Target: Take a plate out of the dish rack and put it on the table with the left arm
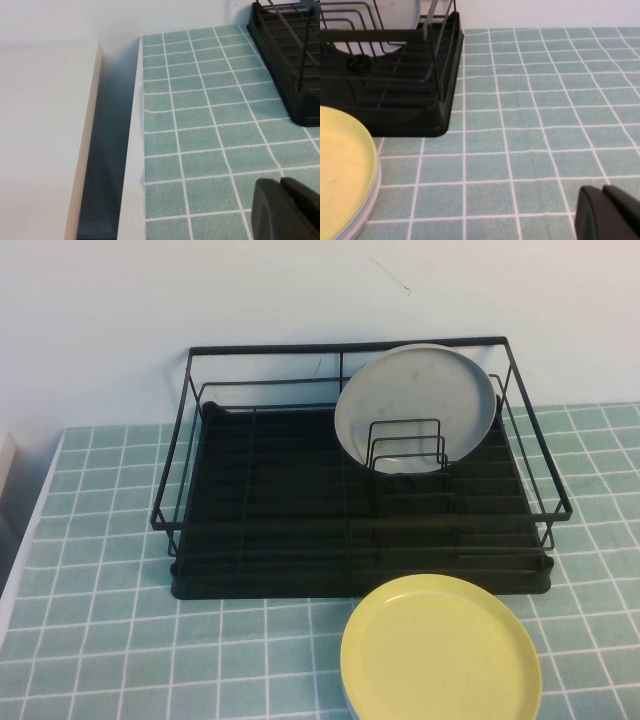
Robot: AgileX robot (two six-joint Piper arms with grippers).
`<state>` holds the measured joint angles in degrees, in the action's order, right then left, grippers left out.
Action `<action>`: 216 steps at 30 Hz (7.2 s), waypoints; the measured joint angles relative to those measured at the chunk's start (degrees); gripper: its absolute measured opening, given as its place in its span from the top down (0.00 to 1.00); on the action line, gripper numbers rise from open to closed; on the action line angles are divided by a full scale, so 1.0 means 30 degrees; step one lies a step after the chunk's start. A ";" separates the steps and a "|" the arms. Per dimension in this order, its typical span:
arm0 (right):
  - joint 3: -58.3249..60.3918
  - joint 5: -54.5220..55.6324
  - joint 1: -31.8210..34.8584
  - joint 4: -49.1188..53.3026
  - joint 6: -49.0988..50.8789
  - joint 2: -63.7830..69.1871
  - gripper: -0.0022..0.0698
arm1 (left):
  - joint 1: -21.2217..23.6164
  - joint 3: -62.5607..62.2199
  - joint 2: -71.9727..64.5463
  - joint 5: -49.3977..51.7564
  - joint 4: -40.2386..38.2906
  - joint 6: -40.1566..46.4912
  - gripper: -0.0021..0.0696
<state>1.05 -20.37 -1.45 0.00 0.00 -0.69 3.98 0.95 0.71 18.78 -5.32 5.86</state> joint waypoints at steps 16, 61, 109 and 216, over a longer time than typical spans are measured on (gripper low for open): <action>0.0000 0.0000 0.0000 0.0000 0.0000 0.0000 0.97 | 0.0000 0.0000 0.0000 0.0000 0.0000 0.0107 0.98; 0.0000 0.0000 0.0000 0.0000 0.0000 0.0000 0.97 | 0.0000 0.0112 0.0040 -2.5878 -0.0767 0.0333 0.98; 0.0000 0.0000 0.0000 0.0000 0.0000 0.0000 0.97 | -0.1053 -2.9870 -2.8766 1.0982 -2.1399 1.4113 0.96; 0.0000 0.0000 0.0000 0.0000 0.0000 0.0000 0.97 | -1.2342 -1.6926 -3.2210 0.4940 -2.6943 1.1053 0.83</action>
<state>1.05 -20.37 -1.45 0.00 0.00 -0.69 -33.05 -49.83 -95.92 33.60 -86.15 39.02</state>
